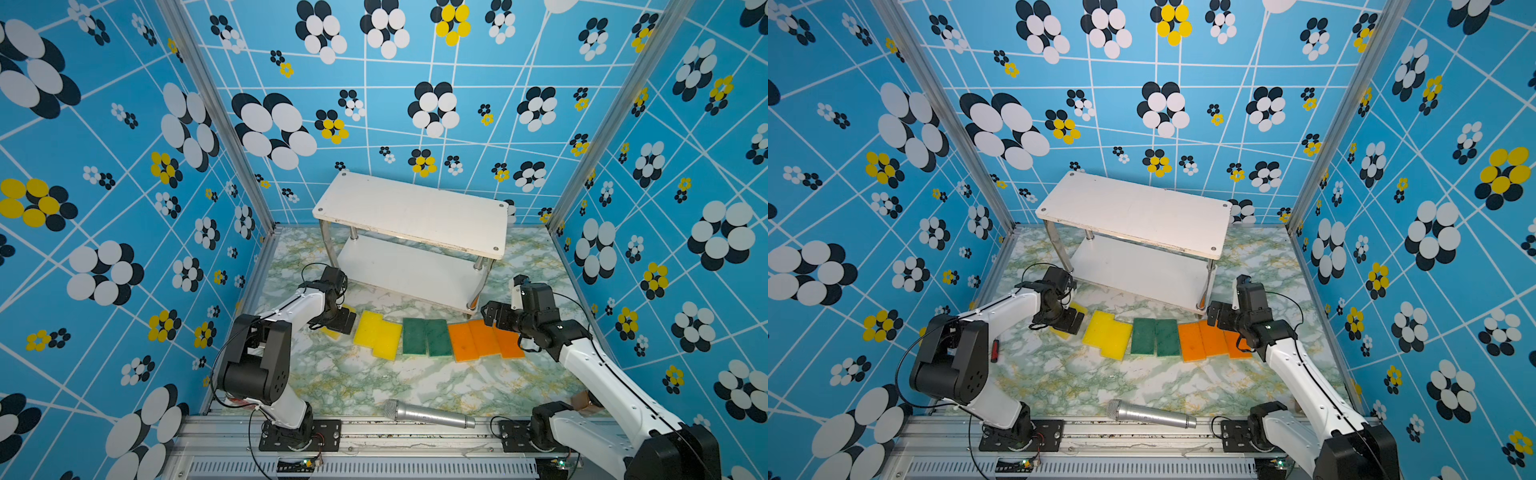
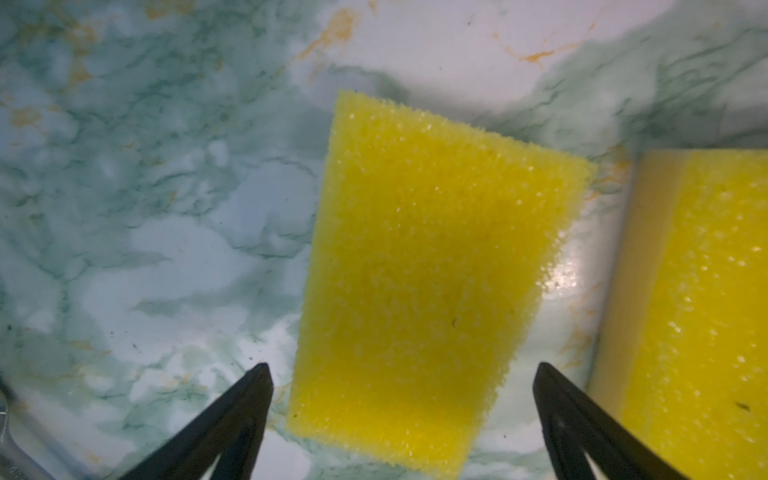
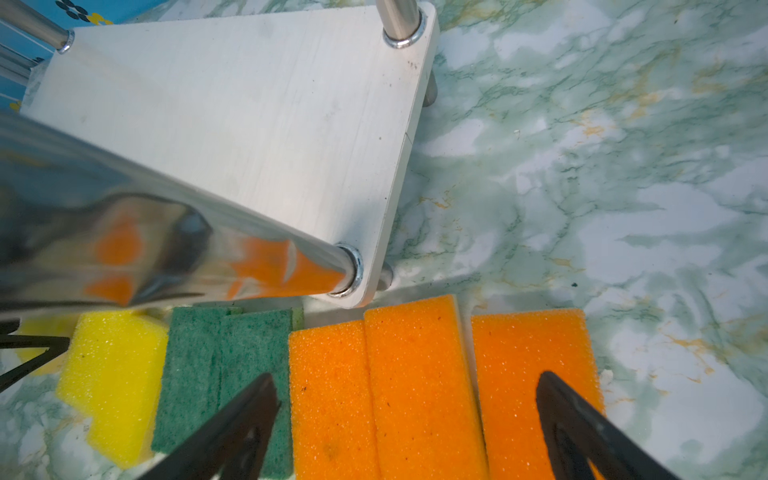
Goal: Place and organize the cleaning sponges onto the shelf
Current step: 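Close the left gripper on the end of the yellow sponge nearest it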
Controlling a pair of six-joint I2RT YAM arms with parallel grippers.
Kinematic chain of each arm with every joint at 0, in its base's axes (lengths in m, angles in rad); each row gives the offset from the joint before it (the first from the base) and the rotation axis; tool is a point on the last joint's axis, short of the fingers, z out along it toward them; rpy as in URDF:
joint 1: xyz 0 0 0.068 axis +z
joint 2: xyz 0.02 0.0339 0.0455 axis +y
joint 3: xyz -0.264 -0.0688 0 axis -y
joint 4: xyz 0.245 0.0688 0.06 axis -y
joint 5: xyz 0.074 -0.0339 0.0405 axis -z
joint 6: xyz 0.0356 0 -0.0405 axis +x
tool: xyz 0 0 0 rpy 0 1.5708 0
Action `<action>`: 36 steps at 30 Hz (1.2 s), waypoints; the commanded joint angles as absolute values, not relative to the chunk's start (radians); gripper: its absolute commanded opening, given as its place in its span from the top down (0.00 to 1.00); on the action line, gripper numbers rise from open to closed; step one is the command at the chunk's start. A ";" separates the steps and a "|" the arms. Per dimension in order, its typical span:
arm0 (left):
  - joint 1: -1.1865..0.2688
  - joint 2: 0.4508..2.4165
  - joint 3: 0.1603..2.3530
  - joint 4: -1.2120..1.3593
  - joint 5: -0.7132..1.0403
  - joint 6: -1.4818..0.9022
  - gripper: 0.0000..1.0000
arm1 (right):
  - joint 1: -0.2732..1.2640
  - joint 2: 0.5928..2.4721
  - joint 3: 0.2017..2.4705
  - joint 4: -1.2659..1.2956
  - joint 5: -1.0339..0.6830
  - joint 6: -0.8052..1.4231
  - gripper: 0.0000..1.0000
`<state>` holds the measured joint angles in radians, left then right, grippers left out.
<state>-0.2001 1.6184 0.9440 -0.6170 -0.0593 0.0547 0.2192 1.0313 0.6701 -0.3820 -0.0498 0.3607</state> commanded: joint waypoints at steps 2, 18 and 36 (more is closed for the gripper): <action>-0.201 1.661 0.954 -0.641 -0.039 0.071 0.00 | 0.212 1.033 0.669 -0.365 -0.060 0.379 0.01; -0.213 1.693 0.969 -0.671 -0.068 0.065 0.06 | 0.212 1.032 0.665 -0.358 -0.052 0.383 0.01; -0.191 1.704 0.990 -0.682 -0.066 -0.051 0.25 | 0.211 0.987 0.657 -0.386 -0.035 0.377 0.01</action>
